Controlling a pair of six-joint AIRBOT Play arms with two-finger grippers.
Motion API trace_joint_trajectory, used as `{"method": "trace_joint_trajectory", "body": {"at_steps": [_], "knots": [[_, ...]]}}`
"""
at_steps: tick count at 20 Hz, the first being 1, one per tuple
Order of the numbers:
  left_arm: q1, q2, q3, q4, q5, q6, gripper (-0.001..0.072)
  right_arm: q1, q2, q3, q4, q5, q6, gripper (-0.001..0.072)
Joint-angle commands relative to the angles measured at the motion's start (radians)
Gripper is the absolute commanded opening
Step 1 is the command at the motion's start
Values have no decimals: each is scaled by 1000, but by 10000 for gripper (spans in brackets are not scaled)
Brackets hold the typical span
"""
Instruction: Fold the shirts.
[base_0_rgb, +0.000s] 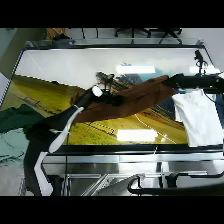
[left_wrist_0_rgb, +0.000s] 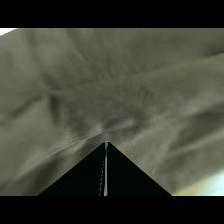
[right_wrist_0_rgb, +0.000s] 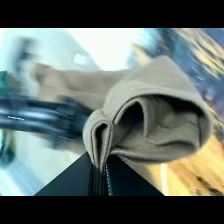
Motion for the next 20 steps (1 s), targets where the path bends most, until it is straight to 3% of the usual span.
{"method": "trace_joint_trajectory", "body": {"at_steps": [1, 6, 9, 11, 16, 20], "knots": [[-113, -158, 192, -1, -40, -90, 14, -2, 87, 39, 25, 59, 23, 19], [-50, -144, 372, -6, -286, -103, 15, 0, 94, 39, 21, 64, 48, 19], [76, 44, 386, -7, -430, -63, 14, 5, 85, 38, 76, 63, 52, 19], [171, 232, 316, -6, -438, -32, 14, 42, 68, 38, 145, 34, 52, 19], [423, 694, 133, -5, -439, 6, 15, 433, -21, 38, 151, -246, 32, 20], [543, 927, -43, -5, -461, 40, 15, 851, -231, 38, 148, -651, -86, 29]]}}
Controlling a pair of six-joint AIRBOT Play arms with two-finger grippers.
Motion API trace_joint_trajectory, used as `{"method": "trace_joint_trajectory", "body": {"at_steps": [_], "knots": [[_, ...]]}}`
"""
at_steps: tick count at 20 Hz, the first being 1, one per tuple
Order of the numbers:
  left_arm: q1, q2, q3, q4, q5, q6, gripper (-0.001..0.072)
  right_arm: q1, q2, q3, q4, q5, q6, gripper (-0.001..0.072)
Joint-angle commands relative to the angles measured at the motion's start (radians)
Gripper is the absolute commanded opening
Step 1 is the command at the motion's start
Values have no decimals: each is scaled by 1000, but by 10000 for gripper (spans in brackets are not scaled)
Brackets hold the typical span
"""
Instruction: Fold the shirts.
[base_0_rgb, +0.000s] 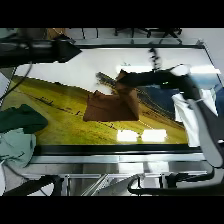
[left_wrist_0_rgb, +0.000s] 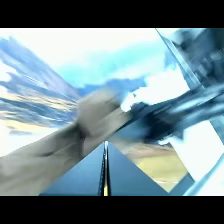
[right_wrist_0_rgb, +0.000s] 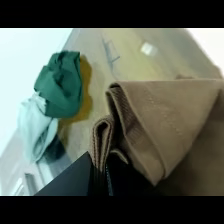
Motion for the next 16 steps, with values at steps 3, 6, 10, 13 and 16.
{"method": "trace_joint_trajectory", "body": {"at_steps": [3, 6, 10, 13, 16], "knots": [[126, 286, -256, 2, -27, 49, 15, 421, -291, 1, 0, -525, -158, 380], [157, 372, -372, 1, -15, 73, 15, 370, -265, 2, -20, -422, -168, 381], [213, 454, -442, 3, -5, 73, 15, 120, -81, 1, -150, -254, -84, 395], [260, 494, -442, 1, -34, 73, 15, -125, 6, 1, -359, -105, 149, 593], [288, 533, -442, 1, -43, 73, 16, -277, -33, -6, -445, 124, 244, 592]]}}
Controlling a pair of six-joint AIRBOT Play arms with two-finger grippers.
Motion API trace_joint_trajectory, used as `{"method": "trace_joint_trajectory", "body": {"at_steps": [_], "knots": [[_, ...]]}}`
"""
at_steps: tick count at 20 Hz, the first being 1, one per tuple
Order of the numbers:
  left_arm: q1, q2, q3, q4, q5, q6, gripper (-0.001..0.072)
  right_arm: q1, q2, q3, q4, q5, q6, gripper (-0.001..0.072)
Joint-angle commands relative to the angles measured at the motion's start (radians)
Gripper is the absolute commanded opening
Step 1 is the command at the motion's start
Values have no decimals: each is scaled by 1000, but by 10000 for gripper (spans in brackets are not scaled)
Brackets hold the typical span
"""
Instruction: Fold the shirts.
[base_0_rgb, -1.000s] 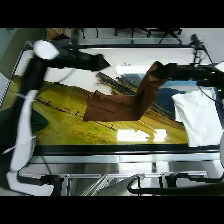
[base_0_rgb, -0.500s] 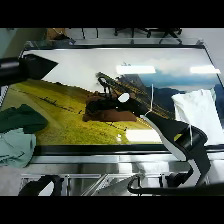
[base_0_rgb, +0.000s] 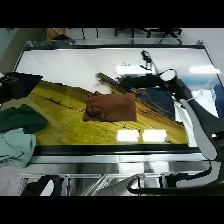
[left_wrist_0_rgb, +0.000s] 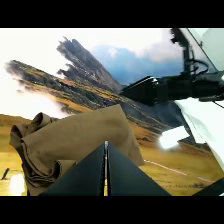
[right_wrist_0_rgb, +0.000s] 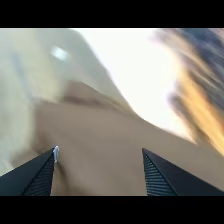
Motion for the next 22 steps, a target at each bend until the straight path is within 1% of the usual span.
{"method": "trace_joint_trajectory", "body": {"at_steps": [1, 3, 9, 12, 13, 14, 16, 17, 20, 22], "knots": [[30, 49, -8, 0, -12, 2, 16, -169, -29, -5, -123, 266, 131, 592], [29, 62, -8, 0, -13, 2, 16, -175, -93, -5, -123, 304, 130, 593], [29, 60, -8, 0, -27, 2, 16, -125, -263, -5, -113, 280, 111, 591], [29, 60, -8, 0, -27, 2, 16, -89, -295, -5, -43, 261, 56, 589], [29, 60, -8, 0, -27, 2, 16, -77, -297, -5, -18, 245, 40, 571], [29, 60, -8, 0, -27, 2, 16, -67, -297, -5, 2, 226, 21, 444], [29, 60, -8, 0, -28, 2, 16, -58, -295, -2, 69, 229, -44, 92], [29, 60, -8, 0, -28, 2, 16, -60, -286, 1, 109, 245, -64, 22], [29, 60, -8, 0, -27, 2, 16, -95, -214, 81, 180, 317, -72, 20], [29, 60, -8, 0, -28, 2, 16, -154, -139, 176, 248, 329, -69, 20]]}}
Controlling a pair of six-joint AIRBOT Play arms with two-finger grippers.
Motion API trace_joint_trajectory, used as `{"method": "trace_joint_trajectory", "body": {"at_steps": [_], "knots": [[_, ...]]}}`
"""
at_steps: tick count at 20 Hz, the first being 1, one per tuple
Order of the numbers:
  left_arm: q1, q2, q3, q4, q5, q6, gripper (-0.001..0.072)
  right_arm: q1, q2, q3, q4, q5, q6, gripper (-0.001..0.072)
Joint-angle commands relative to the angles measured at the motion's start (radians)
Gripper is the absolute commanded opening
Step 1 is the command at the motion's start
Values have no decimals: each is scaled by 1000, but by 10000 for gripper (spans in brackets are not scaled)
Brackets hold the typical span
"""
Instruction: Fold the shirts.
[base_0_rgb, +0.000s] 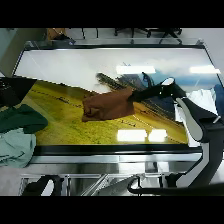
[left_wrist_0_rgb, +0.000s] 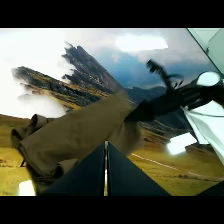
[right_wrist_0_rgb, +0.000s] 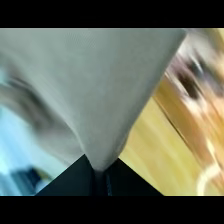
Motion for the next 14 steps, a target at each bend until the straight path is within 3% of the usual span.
{"method": "trace_joint_trajectory", "body": {"at_steps": [1, 5, 9, 14], "knots": [[1, 1, 0, 0, -1, 0, 16, -91, 111, 146, 132, 34, 2, 20], [1, 1, 0, 0, -5, 0, 16, -304, 198, 341, 134, 6, 179, 20], [1, 1, -1, 0, -45, 0, 16, -544, 222, 378, 115, -13, 303, 20], [1, -5, 0, 0, -79, 0, 16, -770, 266, 377, -68, 127, 476, 20]]}}
